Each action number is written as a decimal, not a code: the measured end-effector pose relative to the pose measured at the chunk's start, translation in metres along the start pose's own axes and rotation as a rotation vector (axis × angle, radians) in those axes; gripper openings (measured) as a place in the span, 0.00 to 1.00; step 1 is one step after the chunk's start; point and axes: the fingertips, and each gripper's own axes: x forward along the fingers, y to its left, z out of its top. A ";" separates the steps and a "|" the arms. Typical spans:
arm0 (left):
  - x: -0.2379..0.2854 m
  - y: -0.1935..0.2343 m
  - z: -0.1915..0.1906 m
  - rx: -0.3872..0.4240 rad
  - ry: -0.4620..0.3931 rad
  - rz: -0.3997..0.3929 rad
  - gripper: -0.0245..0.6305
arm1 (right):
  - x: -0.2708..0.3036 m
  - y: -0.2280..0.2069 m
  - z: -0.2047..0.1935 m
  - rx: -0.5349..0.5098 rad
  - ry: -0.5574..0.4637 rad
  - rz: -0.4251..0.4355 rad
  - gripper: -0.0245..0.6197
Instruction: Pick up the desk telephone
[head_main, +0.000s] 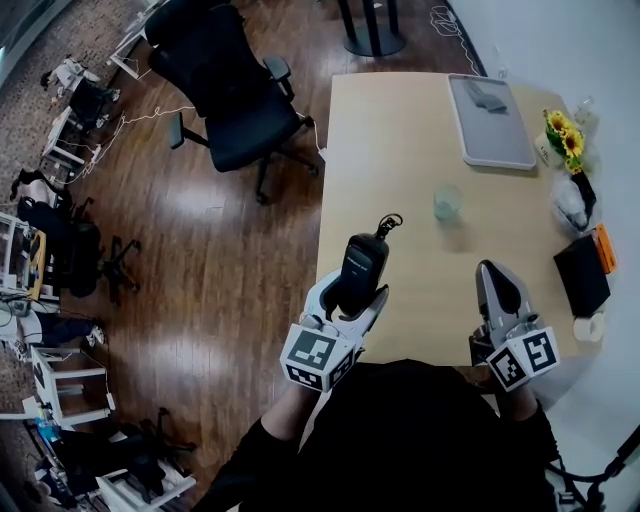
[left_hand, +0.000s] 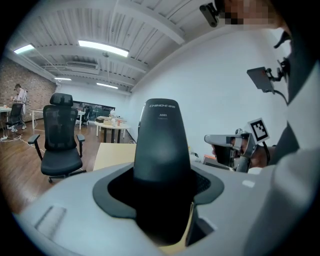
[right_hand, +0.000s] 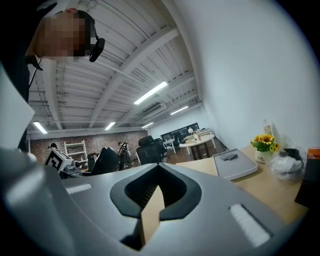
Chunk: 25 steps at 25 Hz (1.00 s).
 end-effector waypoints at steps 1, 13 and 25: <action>-0.002 0.001 0.000 -0.002 0.000 0.000 0.43 | 0.000 0.003 0.000 -0.001 0.002 0.001 0.04; -0.007 0.004 -0.005 -0.017 0.003 0.012 0.43 | 0.003 0.007 -0.005 -0.018 0.019 0.018 0.04; -0.008 0.004 -0.006 -0.016 0.005 0.010 0.43 | 0.000 0.006 -0.007 -0.015 0.021 0.010 0.04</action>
